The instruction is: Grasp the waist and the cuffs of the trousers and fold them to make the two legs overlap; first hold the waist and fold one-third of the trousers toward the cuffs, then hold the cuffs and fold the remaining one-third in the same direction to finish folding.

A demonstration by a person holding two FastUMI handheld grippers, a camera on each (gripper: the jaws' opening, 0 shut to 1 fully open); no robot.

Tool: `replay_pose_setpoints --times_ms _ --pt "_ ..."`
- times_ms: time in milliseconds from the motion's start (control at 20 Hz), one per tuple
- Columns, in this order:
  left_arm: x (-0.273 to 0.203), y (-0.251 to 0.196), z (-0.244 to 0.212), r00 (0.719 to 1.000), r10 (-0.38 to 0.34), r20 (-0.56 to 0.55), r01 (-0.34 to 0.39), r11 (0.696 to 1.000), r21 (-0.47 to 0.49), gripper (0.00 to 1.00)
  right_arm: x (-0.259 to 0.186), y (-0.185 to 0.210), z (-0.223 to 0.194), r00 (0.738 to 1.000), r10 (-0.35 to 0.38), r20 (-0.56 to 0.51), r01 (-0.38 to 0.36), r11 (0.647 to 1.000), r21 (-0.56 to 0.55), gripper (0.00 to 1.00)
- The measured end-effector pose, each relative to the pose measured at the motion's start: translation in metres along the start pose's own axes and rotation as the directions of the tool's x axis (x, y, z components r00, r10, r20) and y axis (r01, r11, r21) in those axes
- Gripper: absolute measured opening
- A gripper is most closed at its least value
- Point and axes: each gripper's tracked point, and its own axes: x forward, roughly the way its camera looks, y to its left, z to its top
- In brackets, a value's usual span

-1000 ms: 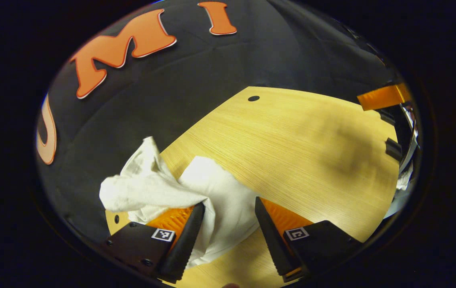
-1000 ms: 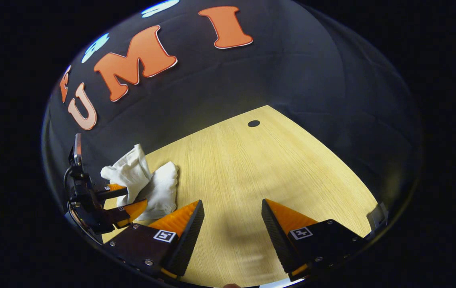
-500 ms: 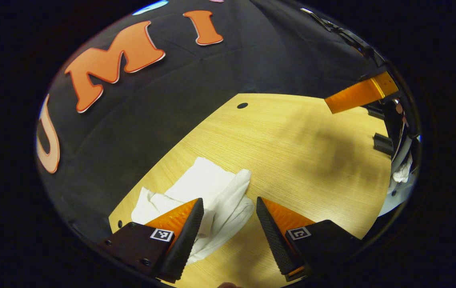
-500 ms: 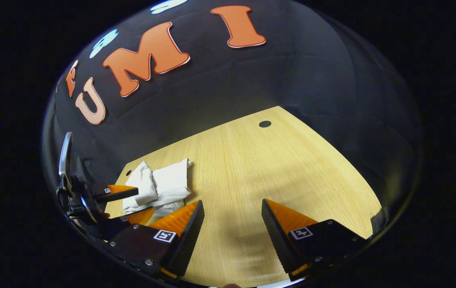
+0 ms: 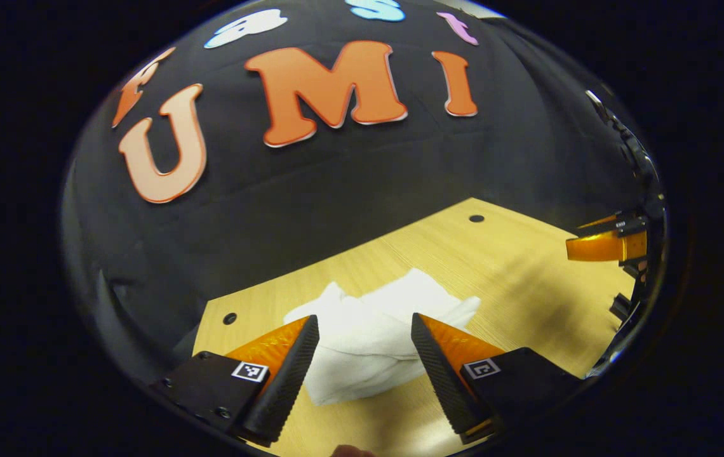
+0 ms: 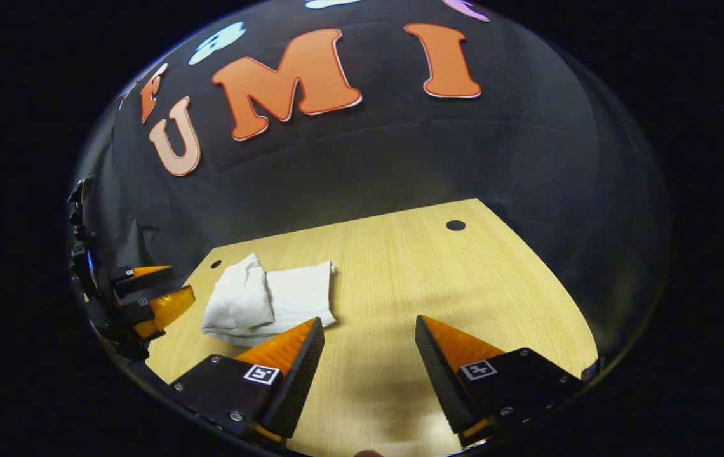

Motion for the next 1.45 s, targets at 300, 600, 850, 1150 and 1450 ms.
replay_pose_setpoints --times_ms 300,600,850,1150,1450 --pt "0.011 0.001 0.000 0.992 0.073 0.103 -0.062 0.992 -0.108 0.99 -0.020 0.057 0.039 0.994 -0.006 0.112 0.016 0.995 -0.096 0.88" --pt "-0.004 0.009 0.011 0.968 0.132 0.212 -0.087 0.974 -0.208 0.99 -0.041 0.105 0.077 0.974 0.011 0.225 0.029 0.985 -0.172 0.88" --pt "-0.007 0.014 0.032 0.937 0.174 0.302 -0.086 0.955 -0.285 0.99 -0.061 0.129 0.110 0.946 0.038 0.322 0.033 0.977 -0.209 0.90" --pt "-0.006 0.018 0.064 0.877 0.210 0.432 -0.060 0.940 -0.335 0.98 -0.078 0.145 0.142 0.908 0.062 0.415 0.037 0.974 -0.225 0.91" --pt "-0.005 0.024 0.077 0.838 0.261 0.479 -0.083 0.929 -0.361 0.97 -0.084 0.154 0.156 0.881 0.075 0.468 0.048 0.968 -0.246 0.91"
